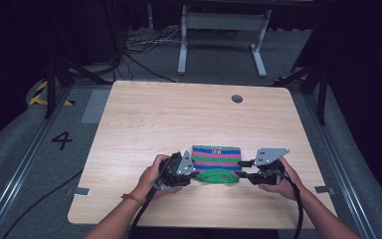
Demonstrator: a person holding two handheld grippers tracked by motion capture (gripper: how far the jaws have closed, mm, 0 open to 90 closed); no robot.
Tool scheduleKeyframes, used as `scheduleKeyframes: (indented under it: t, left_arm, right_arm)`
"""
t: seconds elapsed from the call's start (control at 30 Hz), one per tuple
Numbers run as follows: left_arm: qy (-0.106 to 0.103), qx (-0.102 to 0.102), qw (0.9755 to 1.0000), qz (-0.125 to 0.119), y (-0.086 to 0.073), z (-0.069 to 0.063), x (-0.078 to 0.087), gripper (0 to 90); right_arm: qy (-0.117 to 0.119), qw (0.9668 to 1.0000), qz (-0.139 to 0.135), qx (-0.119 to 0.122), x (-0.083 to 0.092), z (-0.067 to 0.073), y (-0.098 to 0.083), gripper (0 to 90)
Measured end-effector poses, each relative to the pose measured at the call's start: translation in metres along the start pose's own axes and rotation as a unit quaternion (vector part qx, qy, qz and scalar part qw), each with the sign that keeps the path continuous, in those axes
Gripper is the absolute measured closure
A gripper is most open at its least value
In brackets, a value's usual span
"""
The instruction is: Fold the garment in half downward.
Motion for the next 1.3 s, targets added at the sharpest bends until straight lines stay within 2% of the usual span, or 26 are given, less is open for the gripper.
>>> scheduleKeyframes:
  t: [0.07, 0.17, 0.23, 0.3, 0.37, 0.43, 0.53, 0.6, 0.63, 0.77, 0.83, 0.93, 1.0, 1.03, 1.13, 1.3]
  left_arm:
    - [-0.002, 0.003, 1.0000, 0.001, 0.002, -0.001, -0.008, 58.1]
    - [-0.025, 0.000, 0.9996, 0.013, 0.000, -0.009, -0.018, 59.4]
    - [-0.045, -0.009, 0.9988, 0.018, -0.002, -0.016, -0.021, 64.8]
    - [-0.048, -0.021, 0.9982, 0.029, -0.004, -0.022, -0.023, 66.0]
    - [-0.051, -0.021, 0.9979, 0.033, -0.006, -0.025, -0.023, 66.7]
    - [-0.057, -0.008, 0.9979, 0.031, -0.008, -0.025, -0.026, 66.9]
    - [-0.067, 0.017, 0.9975, 0.016, -0.012, -0.025, -0.030, 67.8]
    - [-0.070, 0.026, 0.9972, 0.009, -0.012, -0.024, -0.031, 68.4]
    - [-0.069, 0.031, 0.9971, 0.009, -0.012, -0.024, -0.032, 68.8]
    - [-0.064, 0.020, 0.9976, 0.017, -0.010, -0.023, -0.031, 68.7]
    - [-0.061, 0.012, 0.9980, 0.013, -0.008, -0.023, -0.027, 68.3]
    - [-0.060, 0.007, 0.9981, 0.012, -0.008, -0.021, -0.023, 67.4]
    - [-0.051, 0.001, 0.9986, 0.013, -0.008, -0.017, -0.018, 64.4]
    - [-0.047, 0.007, 0.9988, 0.011, -0.008, -0.015, -0.014, 64.1]
    - [-0.029, 0.004, 0.9995, 0.008, -0.007, -0.008, -0.007, 60.5]
    - [-0.004, -0.003, 1.0000, 0.002, -0.008, 0.003, 0.013, 49.5]
  right_arm:
    - [0.003, 1.0000, 0.001, -0.004, -0.005, -0.002, 0.001, 62.3]
    - [0.009, 0.9998, 0.016, -0.005, -0.015, 0.000, -0.001, 65.3]
    - [0.017, 0.9994, 0.030, 0.003, -0.021, 0.003, -0.006, 70.3]
    - [0.024, 0.9989, 0.041, 0.001, -0.026, 0.005, -0.011, 72.8]
    - [0.027, 0.9986, 0.045, -0.005, -0.029, 0.006, -0.016, 74.5]
    - [0.024, 0.9984, 0.051, -0.007, -0.032, 0.004, -0.021, 75.8]
    - [0.029, 0.9988, 0.034, -0.021, -0.033, 0.002, -0.024, 77.8]
    - [0.031, 0.9989, 0.026, -0.024, -0.034, 0.000, -0.026, 78.1]
    - [0.032, 0.9989, 0.023, -0.027, -0.034, 0.000, -0.027, 78.2]
    - [0.027, 0.9988, 0.023, -0.033, -0.034, -0.001, -0.025, 77.8]
    - [0.016, 0.9992, 0.028, -0.024, -0.033, 0.000, -0.022, 75.8]
    - [0.014, 0.9993, 0.028, -0.018, -0.031, 0.004, -0.018, 74.8]
    - [0.013, 0.9995, 0.026, -0.009, -0.028, 0.007, -0.014, 70.7]
    - [0.006, 0.9997, 0.025, -0.007, -0.025, 0.007, -0.012, 69.5]
    - [0.005, 0.9999, 0.014, -0.005, -0.018, 0.008, -0.007, 66.0]
    - [-0.014, 0.9998, 0.009, -0.007, -0.003, 0.008, -0.001, 56.5]
Point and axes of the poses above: each handheld gripper's, and its own axes: x roughly backward along the jaws, y roughly out of its top, z roughly to its left, the point moved 7 cm from there along -x, roughly forward along the jaws, and after that the axes turned 15 degrees about y, right-handed, at the moved point
